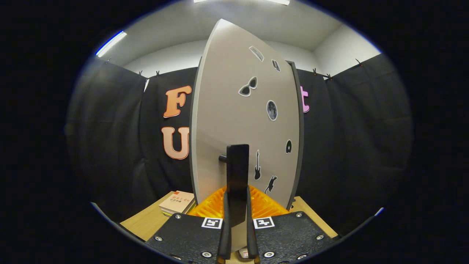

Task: Open the shoe cabinet door, grab the shoes and put them into the shoe cabinet, then close the shoe cabinet door.

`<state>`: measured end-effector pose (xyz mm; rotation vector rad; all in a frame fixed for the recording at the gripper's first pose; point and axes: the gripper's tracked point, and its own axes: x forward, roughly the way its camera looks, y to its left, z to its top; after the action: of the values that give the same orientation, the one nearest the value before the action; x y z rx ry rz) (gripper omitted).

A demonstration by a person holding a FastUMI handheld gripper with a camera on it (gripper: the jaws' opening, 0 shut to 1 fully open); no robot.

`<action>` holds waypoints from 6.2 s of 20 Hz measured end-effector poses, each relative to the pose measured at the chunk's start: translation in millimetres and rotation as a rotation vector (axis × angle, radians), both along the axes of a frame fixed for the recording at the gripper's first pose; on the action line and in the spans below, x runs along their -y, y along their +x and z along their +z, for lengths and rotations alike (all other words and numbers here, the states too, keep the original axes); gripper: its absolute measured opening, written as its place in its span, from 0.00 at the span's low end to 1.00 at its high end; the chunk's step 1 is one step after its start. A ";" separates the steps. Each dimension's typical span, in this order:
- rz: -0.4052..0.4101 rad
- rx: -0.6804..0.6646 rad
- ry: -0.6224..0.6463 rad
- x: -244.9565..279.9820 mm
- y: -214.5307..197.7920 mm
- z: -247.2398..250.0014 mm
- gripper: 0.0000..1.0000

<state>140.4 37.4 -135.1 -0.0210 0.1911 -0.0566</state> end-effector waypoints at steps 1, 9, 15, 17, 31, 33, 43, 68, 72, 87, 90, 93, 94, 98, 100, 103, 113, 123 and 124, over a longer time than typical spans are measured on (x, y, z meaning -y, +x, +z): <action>0.007 -0.001 -0.002 7.3 -3.4 1.3 0.17; 0.016 0.016 0.035 66.4 -33.5 5.2 0.13; -0.032 -0.002 0.055 125.8 -50.6 4.4 0.10; -0.051 -0.001 0.068 146.4 -51.9 3.2 0.10; -0.056 -0.006 0.096 212.1 -81.0 2.6 0.08; -0.061 -0.015 0.087 206.9 -90.3 2.4 0.08; -0.074 0.043 0.040 137.1 -126.0 29.4 0.09; -0.019 -0.327 0.110 -19.1 -69.7 -229.8 0.59; -0.019 -0.385 0.136 -12.5 -57.7 -278.8 0.64; 0.050 -0.564 0.131 -26.5 -6.8 -411.3 0.83; 0.053 -0.597 0.138 -26.2 -4.0 -432.8 0.83; 0.054 -0.622 0.140 -25.0 3.1 -451.5 0.82; 0.057 -0.634 0.141 -25.4 4.8 -458.2 0.81; 0.095 -0.666 0.138 -32.5 19.4 -480.2 0.75; 0.123 -0.687 0.137 -39.5 24.8 -491.4 0.71; 0.144 -0.717 0.114 -42.8 30.3 -504.9 0.55; 0.084 -0.716 0.124 -23.8 38.4 -490.2 0.05; 0.036 -0.602 0.141 -10.4 33.4 -389.9 0.05; 0.027 -0.582 0.135 -11.3 34.4 -377.0 0.05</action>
<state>174.8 48.7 -512.0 0.0958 0.7759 -0.0092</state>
